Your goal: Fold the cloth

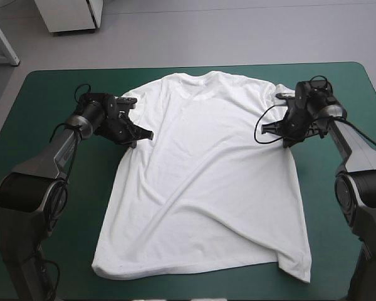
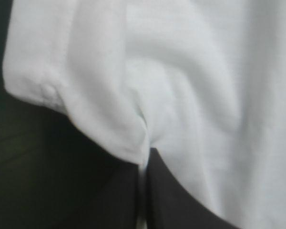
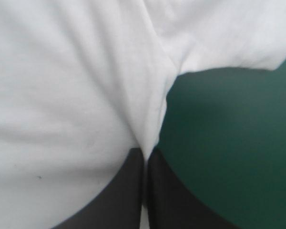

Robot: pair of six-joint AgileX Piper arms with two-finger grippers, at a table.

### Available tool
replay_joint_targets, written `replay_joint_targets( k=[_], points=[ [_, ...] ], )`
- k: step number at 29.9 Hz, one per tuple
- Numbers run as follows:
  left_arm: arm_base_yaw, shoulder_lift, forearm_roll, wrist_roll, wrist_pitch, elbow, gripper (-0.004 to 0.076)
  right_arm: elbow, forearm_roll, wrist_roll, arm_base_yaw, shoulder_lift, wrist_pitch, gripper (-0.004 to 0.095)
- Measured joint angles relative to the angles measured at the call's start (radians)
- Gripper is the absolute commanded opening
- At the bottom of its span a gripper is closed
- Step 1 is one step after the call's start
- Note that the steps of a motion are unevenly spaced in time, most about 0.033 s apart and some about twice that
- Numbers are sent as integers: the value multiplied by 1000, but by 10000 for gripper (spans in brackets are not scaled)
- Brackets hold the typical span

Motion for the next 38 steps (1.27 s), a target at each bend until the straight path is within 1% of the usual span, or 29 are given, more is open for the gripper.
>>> replay_joint_targets(
  k=[4,8,12,18,22,26,32,38],
  points=[
    [0,-77,8,22,47,-65,-9,-63,-3,0,0,-105,6,-19],
    [0,-148,29,33,89,-174,-9,-131,-7,0,0,-184,14,-19],
    [0,-200,41,46,133,-300,-9,-213,-23,0,0,-233,22,-19],
    [0,-263,41,72,166,-481,-9,-379,-41,0,0,-299,34,-19],
    [0,-302,41,82,189,-565,-9,-461,-41,-1,0,-347,48,-19],
    [0,-352,41,97,210,-601,-9,-492,-41,-5,0,-407,61,-19],
    [0,-427,39,116,210,-610,-9,-495,-41,-20,0,-501,67,-19],
    [0,-437,39,128,176,-612,-9,-502,-41,-28,0,-512,58,-19]
  ],
)
